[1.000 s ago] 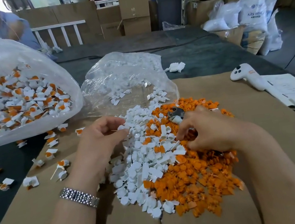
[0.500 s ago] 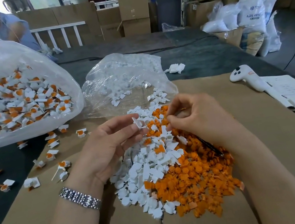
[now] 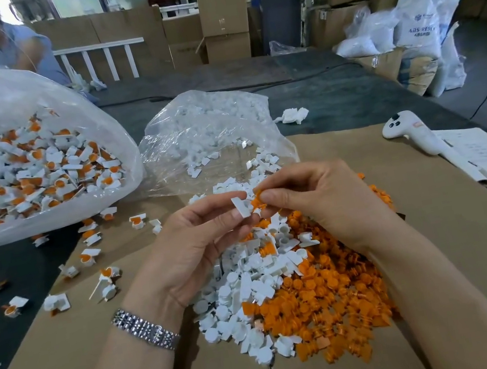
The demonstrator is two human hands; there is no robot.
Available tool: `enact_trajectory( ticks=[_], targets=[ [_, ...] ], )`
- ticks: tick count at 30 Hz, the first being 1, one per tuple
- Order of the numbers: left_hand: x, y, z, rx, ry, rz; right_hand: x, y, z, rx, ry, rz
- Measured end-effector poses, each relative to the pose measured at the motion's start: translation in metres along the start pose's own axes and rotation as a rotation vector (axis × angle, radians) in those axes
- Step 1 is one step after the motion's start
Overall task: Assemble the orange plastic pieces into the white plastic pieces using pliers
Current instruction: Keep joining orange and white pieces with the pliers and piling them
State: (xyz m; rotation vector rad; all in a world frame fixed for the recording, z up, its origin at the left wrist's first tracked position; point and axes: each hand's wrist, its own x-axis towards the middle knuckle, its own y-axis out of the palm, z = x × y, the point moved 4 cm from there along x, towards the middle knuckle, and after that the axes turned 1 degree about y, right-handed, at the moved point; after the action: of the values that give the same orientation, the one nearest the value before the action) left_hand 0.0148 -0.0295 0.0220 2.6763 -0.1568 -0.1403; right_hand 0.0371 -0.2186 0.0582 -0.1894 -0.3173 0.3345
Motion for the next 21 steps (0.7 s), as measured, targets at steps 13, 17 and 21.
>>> enact_trajectory(
  ticks=[13,17,21],
  targets=[
    [-0.001,-0.001,-0.006,0.325,0.336,-0.115,-0.001,0.028,0.000,-0.299,-0.107,-0.134],
    [0.001,-0.001,-0.003,0.174,0.278,-0.097,-0.001,0.022,0.001,-0.251,-0.089,-0.065],
    [0.000,0.001,-0.004,0.081,0.210,-0.045,-0.002,0.019,0.006,-0.341,-0.167,-0.083]
  ],
)
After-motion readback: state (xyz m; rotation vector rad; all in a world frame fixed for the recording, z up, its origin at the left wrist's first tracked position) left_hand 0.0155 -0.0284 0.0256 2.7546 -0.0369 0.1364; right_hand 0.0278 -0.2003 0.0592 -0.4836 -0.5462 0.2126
